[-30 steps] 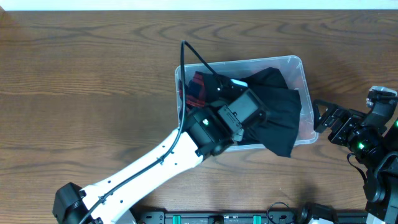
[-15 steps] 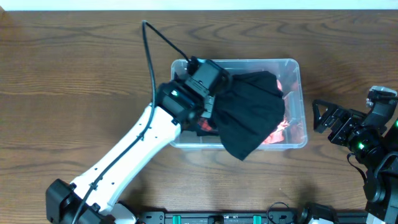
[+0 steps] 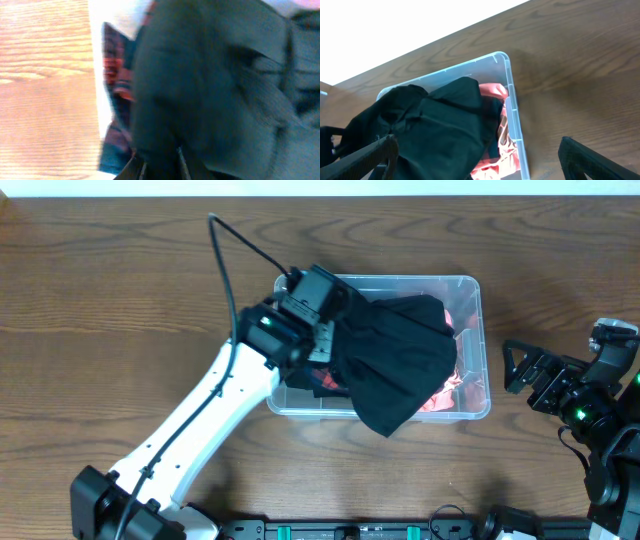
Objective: Pack container
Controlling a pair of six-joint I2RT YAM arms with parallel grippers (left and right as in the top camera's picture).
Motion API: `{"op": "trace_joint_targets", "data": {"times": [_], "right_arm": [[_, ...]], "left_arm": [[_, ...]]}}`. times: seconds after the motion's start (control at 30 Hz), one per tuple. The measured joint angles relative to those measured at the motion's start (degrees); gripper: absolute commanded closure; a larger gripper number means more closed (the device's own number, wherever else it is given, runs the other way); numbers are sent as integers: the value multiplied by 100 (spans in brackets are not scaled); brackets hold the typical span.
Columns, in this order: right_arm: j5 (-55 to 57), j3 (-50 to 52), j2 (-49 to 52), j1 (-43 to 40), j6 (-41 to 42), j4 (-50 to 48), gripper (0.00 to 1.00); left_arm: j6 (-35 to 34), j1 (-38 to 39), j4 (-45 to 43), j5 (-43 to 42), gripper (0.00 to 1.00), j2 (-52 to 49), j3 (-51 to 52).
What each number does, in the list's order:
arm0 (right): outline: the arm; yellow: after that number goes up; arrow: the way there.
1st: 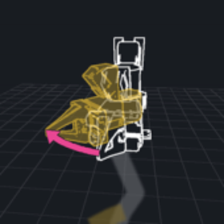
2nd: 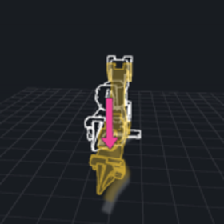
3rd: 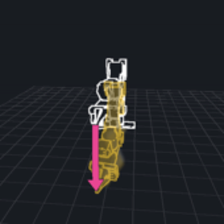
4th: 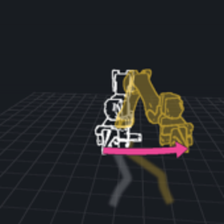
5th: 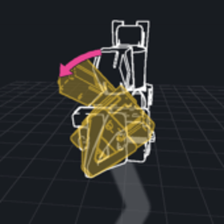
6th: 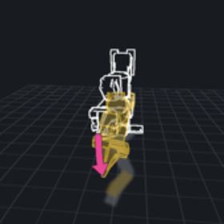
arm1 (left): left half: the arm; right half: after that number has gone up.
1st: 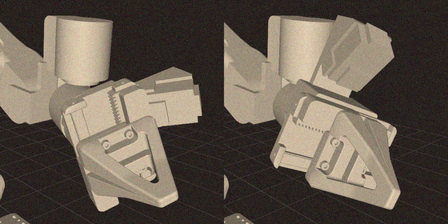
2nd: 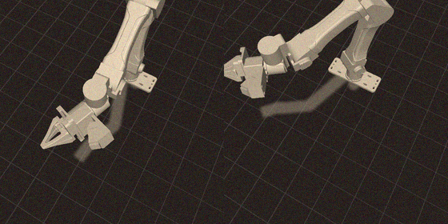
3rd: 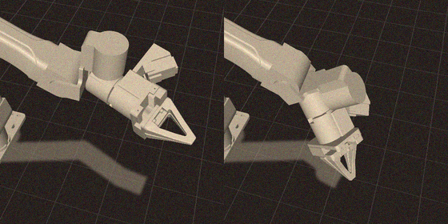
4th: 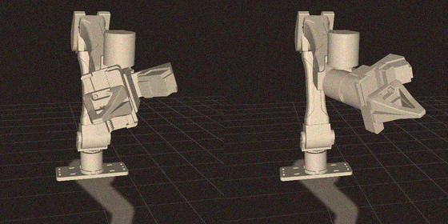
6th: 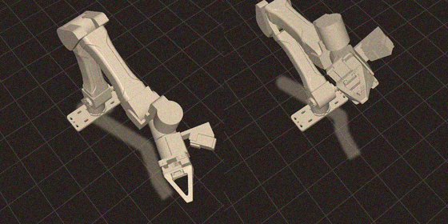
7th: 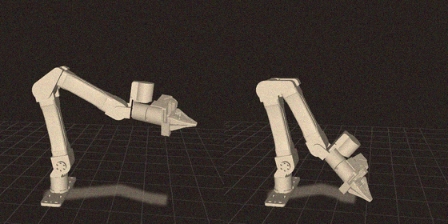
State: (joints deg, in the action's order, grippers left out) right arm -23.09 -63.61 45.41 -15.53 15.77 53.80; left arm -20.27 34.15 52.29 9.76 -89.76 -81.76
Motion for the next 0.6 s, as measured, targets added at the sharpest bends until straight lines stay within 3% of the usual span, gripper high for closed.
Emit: {"op": "trace_joint_targets", "data": {"times": [0.23,0.4,0.5,0.6], "right_arm": [[0,0,0,0,0,0,1],[0,0,0,0,0,2,1],[-2,0,0,0,0,0,1],[0,0,0,0,0,0,1]], "left_arm": [[4,-264,-236,-505,85,26,0],[-212,72,-507,-962,72,162,0],[-236,444,-210,-911,60,212,-2],[-229,743,195,-551,56,212,-2]]}}
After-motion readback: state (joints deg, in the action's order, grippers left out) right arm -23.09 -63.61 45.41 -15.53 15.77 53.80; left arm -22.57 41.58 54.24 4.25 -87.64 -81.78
